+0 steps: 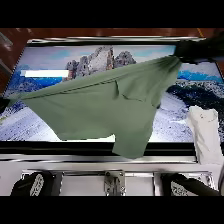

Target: Fold the shirts.

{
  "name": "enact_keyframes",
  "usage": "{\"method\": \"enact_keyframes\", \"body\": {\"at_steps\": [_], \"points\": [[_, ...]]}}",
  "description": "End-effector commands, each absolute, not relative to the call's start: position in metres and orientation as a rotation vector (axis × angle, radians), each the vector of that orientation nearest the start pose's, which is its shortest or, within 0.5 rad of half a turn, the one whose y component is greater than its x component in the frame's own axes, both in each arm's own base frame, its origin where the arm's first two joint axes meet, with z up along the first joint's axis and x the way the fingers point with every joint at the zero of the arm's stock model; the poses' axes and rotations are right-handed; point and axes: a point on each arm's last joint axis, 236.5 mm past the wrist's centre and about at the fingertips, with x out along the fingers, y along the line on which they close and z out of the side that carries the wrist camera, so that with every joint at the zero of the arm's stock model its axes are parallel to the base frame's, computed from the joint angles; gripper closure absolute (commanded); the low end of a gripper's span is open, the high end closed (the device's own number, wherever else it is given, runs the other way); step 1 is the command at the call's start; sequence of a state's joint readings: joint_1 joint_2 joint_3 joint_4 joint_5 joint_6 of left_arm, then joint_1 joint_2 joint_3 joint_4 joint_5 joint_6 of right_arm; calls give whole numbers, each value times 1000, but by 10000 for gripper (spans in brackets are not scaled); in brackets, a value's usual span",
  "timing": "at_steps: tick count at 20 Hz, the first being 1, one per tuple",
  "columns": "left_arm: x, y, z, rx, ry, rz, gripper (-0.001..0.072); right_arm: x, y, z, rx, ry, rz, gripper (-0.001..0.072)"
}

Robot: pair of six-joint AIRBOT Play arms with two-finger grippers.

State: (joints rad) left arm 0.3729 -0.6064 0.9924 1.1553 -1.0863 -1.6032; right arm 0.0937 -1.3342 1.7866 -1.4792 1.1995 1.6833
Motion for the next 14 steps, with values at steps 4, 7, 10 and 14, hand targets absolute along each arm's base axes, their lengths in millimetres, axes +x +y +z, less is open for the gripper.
{"method": "enact_keyframes", "body": {"at_steps": [4, 7, 10, 14], "points": [[428, 8, 95, -604, 721, 14, 663, 580, 103, 145, 344, 704, 177, 661], [445, -19, 19, -632, 888, 1, 663, 580, 108, 72, 351, 878, 166, 661], [441, -48, -25, -771, 1028, -25, 494, 565, 117, 11, 377, 1057, 168, 654], [429, -35, -24, -814, 1096, -28, 221, 563, 116, 19, 345, 1049, 225, 67]]}}
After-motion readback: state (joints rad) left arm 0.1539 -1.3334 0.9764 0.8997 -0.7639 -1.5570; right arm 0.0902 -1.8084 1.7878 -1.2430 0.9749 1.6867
